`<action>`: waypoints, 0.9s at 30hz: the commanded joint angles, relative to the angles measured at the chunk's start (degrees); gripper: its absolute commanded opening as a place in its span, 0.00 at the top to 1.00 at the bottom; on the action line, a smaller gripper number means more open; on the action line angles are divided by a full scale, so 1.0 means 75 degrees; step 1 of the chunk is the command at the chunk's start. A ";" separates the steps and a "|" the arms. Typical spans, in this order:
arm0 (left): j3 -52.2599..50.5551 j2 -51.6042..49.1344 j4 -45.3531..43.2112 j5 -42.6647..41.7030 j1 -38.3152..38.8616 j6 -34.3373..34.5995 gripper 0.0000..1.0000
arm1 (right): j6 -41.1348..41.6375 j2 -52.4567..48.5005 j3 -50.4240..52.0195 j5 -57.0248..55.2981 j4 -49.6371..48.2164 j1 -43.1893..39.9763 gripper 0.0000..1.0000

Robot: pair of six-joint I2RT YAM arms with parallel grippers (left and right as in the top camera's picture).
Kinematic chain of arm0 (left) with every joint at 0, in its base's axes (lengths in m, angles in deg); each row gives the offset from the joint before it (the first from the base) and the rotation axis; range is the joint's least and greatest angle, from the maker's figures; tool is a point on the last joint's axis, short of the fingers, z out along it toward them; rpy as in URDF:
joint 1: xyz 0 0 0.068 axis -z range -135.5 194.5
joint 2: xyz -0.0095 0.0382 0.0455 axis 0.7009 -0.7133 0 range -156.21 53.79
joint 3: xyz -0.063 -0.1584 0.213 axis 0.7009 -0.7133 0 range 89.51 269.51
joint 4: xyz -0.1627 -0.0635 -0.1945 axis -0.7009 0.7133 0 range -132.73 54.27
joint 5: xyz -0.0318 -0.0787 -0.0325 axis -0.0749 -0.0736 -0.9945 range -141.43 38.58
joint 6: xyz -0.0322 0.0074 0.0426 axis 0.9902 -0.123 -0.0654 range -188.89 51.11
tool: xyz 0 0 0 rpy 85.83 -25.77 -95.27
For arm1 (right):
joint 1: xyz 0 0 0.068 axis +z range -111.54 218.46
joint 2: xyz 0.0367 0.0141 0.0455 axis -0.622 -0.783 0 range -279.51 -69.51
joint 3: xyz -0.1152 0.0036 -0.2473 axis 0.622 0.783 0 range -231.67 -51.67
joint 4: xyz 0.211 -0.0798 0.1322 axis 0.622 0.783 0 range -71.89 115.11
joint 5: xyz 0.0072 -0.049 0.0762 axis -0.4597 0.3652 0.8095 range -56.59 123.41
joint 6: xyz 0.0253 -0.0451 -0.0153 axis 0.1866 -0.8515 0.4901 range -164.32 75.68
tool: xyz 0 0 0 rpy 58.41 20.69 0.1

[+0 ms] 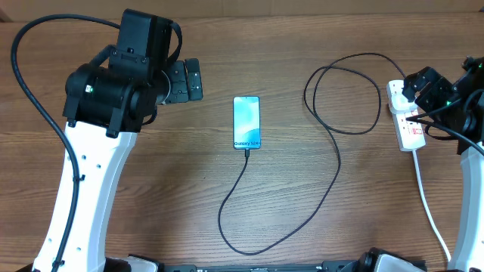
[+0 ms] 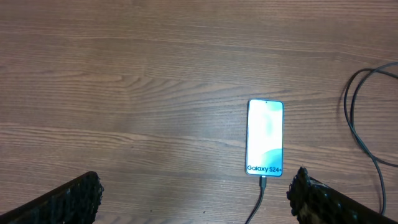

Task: Plug charger to phone and switch on socket

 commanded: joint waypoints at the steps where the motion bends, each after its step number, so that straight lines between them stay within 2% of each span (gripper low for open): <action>1: 0.0035 0.0015 -0.0006 0.0131 0.0006 -0.0140 0.00 | 0.0029 0.0070 -0.0023 -0.0058 -0.0044 0.0003 0.00; 27: 0.0023 0.0076 0.0169 0.0157 0.0009 -0.0149 0.00 | 0.0026 0.0070 -0.0023 -0.0055 -0.0044 0.0003 0.00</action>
